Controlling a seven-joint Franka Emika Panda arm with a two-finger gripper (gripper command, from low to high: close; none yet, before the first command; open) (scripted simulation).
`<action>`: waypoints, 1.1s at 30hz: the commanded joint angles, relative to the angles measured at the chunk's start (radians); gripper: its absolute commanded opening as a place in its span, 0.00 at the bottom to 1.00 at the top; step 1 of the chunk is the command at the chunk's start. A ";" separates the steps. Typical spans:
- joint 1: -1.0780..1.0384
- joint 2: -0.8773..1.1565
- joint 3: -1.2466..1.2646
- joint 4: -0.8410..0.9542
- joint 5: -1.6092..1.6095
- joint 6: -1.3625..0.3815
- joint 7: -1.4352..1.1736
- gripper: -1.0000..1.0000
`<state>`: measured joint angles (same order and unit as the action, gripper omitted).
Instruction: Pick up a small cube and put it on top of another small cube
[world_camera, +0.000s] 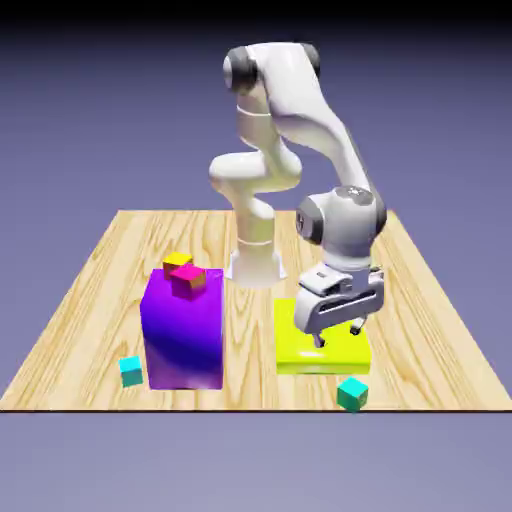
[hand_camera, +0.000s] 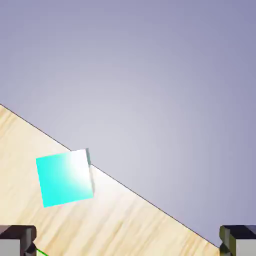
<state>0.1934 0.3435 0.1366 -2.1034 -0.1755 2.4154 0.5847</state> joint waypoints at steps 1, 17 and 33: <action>0.007 0.036 0.005 0.028 -0.007 -0.025 -0.006 0.50; 0.043 0.173 0.011 0.142 -0.041 -0.140 -0.037 0.00; 0.215 -0.407 -0.533 -0.052 -0.165 -0.455 -0.184 0.00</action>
<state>0.3983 -0.0630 -0.3960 -2.1553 -0.3372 1.9602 0.3993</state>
